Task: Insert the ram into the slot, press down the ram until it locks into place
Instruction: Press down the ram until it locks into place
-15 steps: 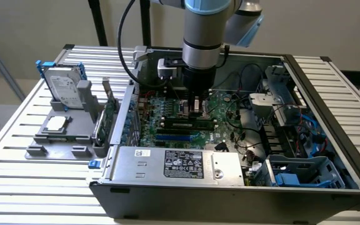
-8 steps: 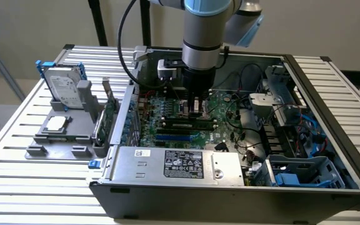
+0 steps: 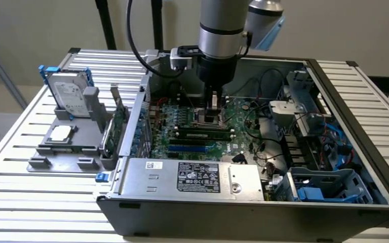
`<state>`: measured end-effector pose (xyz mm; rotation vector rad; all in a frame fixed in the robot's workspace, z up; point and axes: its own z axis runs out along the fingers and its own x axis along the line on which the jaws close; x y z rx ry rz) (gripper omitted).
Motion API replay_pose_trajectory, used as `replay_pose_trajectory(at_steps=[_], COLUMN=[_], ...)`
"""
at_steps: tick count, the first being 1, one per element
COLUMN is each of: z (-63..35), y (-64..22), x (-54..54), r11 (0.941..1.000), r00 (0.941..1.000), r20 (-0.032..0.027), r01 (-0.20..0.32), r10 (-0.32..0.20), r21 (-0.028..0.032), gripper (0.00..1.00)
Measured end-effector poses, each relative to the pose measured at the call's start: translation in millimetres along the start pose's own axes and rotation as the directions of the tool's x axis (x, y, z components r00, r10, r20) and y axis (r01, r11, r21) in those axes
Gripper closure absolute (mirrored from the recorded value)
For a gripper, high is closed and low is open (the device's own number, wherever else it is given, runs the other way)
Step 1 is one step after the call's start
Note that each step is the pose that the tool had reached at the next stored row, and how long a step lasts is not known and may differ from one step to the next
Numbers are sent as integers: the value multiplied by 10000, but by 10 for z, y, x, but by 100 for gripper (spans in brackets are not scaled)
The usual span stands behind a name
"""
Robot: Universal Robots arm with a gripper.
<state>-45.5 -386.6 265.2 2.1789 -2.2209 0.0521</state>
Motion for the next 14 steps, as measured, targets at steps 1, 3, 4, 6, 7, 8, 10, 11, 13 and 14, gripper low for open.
replay_pose_trajectory(at_steps=[1,3,4,6,7,8,10,11,13,14], z=[-1,0,-1,-1,-1,-2,-1,-1,-1,-1], y=[0,0,0,0,0,0,0,0,0,0], x=[0,-1,0,0,0,0,0,0,0,0], r11=[10000,10000,10000,10000,10000,10000,10000,10000,10000,10000], r00=[10000,10000,10000,10000,10000,10000,10000,10000,10000,10000], r20=[7,15,17,24,28,30,38,49,63,66], r01=[1,0,0,0,0,0,0,0,0,0], r10=[-1,0,0,0,0,0,0,0,0,0], r21=[-1,0,-1,-1,-1,-2,-2,-2,-2,-2], gripper=[89,89,89,89,89,89,89,89,89,89])
